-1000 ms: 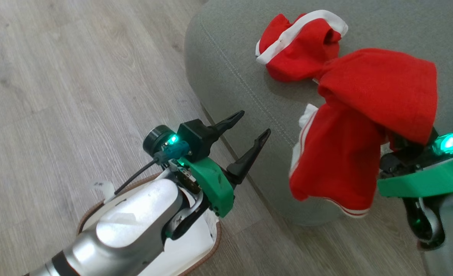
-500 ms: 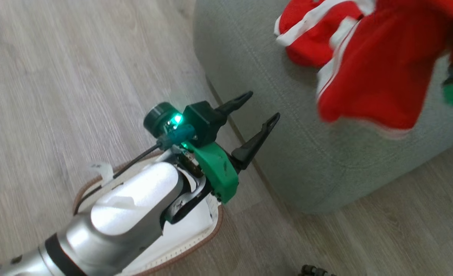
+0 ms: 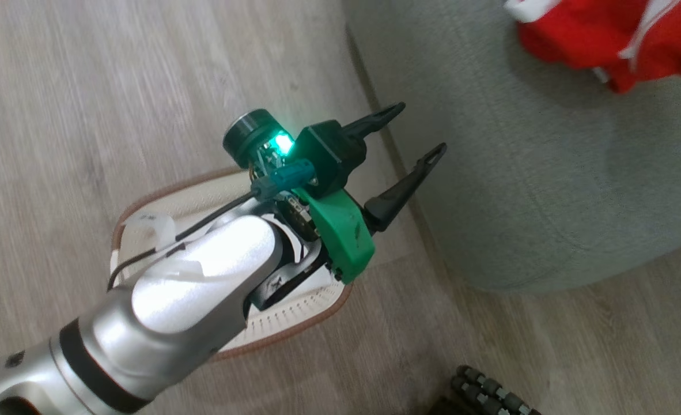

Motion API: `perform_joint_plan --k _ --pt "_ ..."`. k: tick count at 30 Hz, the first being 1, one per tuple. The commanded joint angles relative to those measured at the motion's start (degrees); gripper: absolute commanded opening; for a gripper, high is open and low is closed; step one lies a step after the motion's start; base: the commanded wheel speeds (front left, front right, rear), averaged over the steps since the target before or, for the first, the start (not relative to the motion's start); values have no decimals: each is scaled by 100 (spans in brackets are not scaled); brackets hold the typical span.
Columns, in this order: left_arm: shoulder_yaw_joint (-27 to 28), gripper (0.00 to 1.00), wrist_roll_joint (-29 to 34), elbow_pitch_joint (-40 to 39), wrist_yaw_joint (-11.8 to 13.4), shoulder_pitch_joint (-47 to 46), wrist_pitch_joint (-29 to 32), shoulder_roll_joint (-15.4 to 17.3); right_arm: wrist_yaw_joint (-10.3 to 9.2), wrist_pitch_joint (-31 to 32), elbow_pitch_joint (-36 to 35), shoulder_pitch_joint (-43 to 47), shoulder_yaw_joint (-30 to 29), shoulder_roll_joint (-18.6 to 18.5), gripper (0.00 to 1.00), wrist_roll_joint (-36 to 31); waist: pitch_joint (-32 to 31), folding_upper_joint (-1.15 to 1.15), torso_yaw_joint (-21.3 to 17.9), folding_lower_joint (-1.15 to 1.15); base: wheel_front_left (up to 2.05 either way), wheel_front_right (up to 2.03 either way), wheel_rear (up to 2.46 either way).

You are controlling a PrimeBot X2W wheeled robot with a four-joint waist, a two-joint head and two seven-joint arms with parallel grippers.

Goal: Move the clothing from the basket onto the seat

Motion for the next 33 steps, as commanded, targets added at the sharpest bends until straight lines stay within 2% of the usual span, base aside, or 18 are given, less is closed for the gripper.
perform_joint_plan --k 1,5,10,12,16,25,29,30,31,32,33 --pt "184 100 71 -210 -13 -260 23 81 -2 -36 -68 -129 -76 -245 0 -54 281 0 223 -1 0 0 0" --pt "179 100 116 -242 -35 -408 79 94 -2 -80 784 -582 -137 -368 0 -368 635 0 454 -1 0 0 0" --pt "192 100 139 -226 -45 -517 61 68 -2 -18 1574 -960 71 -298 0 -670 876 0 700 -1 0 0 0" --pt "204 100 139 -191 -47 -537 9 57 -2 209 2028 -1109 345 -247 0 -884 933 0 815 -1 0 0 0" --pt "216 100 118 -130 -53 -525 -69 48 -2 619 2484 -1238 768 -233 0 -1002 931 0 923 -1 0 0 0" --pt "220 100 55 -9 -48 -477 -196 0 -2 1814 2974 -1232 1640 -299 0 -438 790 0 992 -1 0 0 0" --pt "221 100 25 37 -36 -433 -251 -8 -2 2002 2973 -1145 1886 -431 0 -121 648 0 965 -1 0 0 0" --pt "221 100 19 49 -36 -425 -265 -8 -2 1973 2961 -1130 1932 -468 21 -62 602 0 955 -1 0 0 0" --pt "220 100 12 58 -35 -418 -275 -11 -2 1950 2950 -1116 1986 -502 78 -4 560 0 946 -1 0 0 0" --pt "220 100 2 74 -35 -406 -288 -11 -2 1936 2947 -1103 2042 -522 100 61 504 0 932 -1 0 0 0" --pt "218 100 -9 87 -34 -393 -297 -13 -2 1936 2953 -1091 2096 -535 100 136 454 0 920 -1 0 0 0"
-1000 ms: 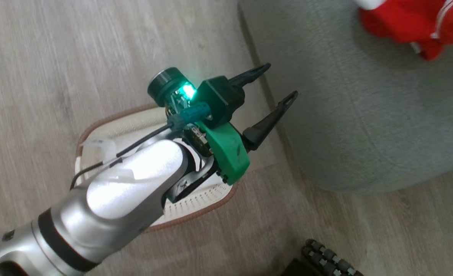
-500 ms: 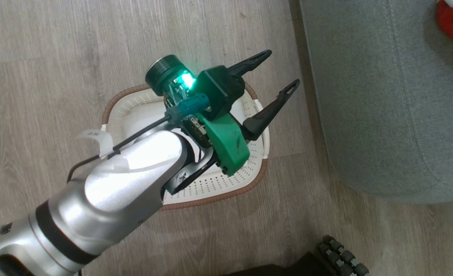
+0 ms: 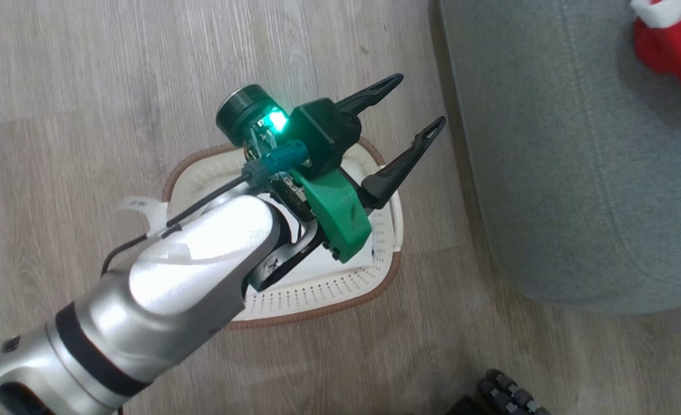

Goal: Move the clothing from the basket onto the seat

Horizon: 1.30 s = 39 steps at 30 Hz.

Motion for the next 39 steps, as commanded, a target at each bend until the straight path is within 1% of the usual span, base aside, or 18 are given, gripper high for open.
perform_joint_plan --k 1,6,8,11,16,21,26,30,34,39 --pt "203 100 -52 -123 9 -65 -57 14 -2 -10 -112 133 117 -244 100 176 -169 0 -46 0 0 0 0" --pt "192 100 -139 -48 29 99 -138 23 -2 268 10 221 521 -311 100 496 -578 0 -147 0 0 0 0" --pt "194 100 -162 -33 38 146 -160 26 -2 304 4 246 613 -330 100 557 -674 0 -167 0 0 0 0" --pt "210 100 -235 -5 78 288 -229 44 -2 350 -134 328 926 -443 100 735 -950 0 -226 0 0 0 0" --pt "249 100 -358 24 149 531 -364 65 -2 149 -548 444 1212 -677 100 1195 -1418 0 -256 0 0 0 0" --pt "306 100 -458 -17 263 760 -494 94 -2 -311 -1037 615 1273 -899 100 1563 -1841 0 -181 0 0 0 0" --pt "420 100 -572 -65 410 985 -611 187 -2 -767 -1444 934 1205 -1149 100 1675 -2215 0 -13 0 0 0 0" --pt "510 100 -655 -104 528 1164 -690 282 -2 -1093 -1733 1314 1007 -1293 100 1801 -2461 0 153 0 0 0 0" --pt "616 100 -741 -130 667 1380 -802 388 -2 -1424 -2023 1806 722 -1237 100 1900 -2675 0 317 0 0 0 0" --pt "769 100 -851 -142 888 1677 -912 549 -2 -1821 -2316 2528 155 -942 100 1778 -2876 0 518 0 0 0 0"
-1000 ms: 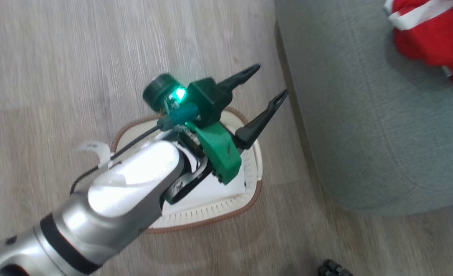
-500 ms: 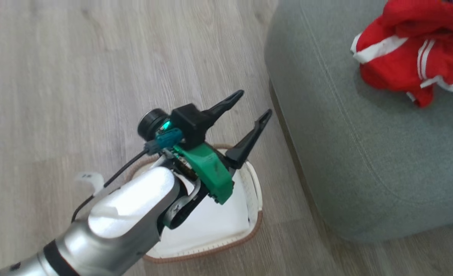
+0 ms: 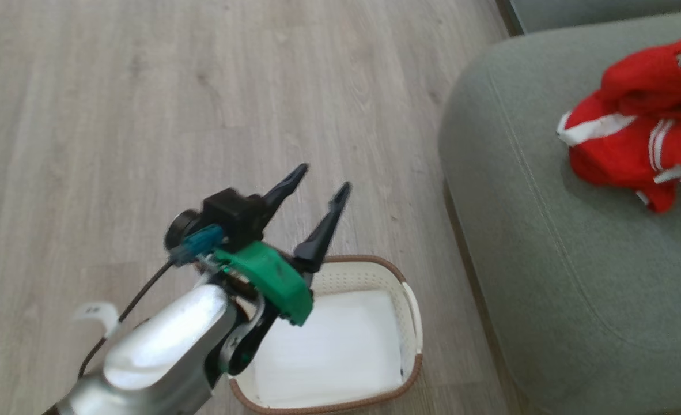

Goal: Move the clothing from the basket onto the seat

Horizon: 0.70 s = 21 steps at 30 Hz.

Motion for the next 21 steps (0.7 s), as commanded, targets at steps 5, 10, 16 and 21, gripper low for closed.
perform_joint_plan --k 5,10,16,21 --pt "501 100 -163 -184 266 118 -176 351 -2 -322 -677 909 -564 431 100 -340 -219 0 288 1 0 0 0" --pt "774 100 -283 -233 501 451 -314 548 -2 -423 -1352 1828 -1116 1173 100 -792 -324 0 465 1 0 0 0" --pt "1092 100 -380 -326 702 828 -437 689 -2 -446 -2197 2648 -1739 1974 100 -1321 -381 0 645 1 0 0 0" --pt "1469 100 -335 -371 829 1256 -512 710 -2 -509 -2901 3336 -2086 2701 100 -1666 -370 0 768 1 0 0 0"
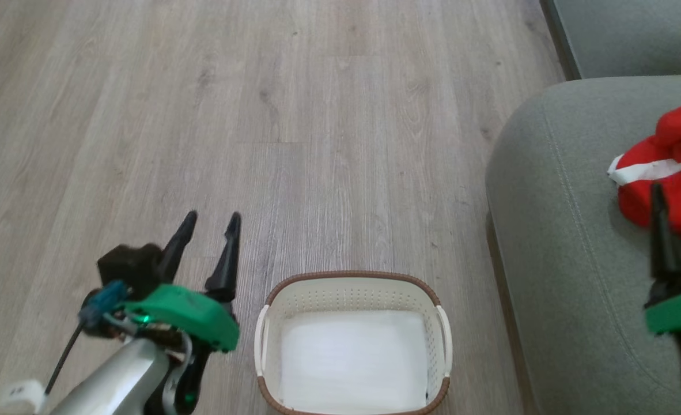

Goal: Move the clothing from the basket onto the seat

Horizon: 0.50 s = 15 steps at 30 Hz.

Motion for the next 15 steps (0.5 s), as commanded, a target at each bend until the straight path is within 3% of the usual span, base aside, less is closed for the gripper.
perform_joint_plan --k 1,6,15 --pt "407 100 58 -186 16 -123 -70 164 -2 -76 -325 32 24 33 100 -127 2 0 30 1 0 0 0" --pt "1243 100 694 -444 -109 430 -78 -66 -2 -218 -612 457 156 588 100 -398 18 0 81 1 0 0 0" --pt "2035 100 1383 -240 -620 1057 -79 -483 -2 -466 -500 634 496 968 100 -638 57 0 49 1 0 0 0"
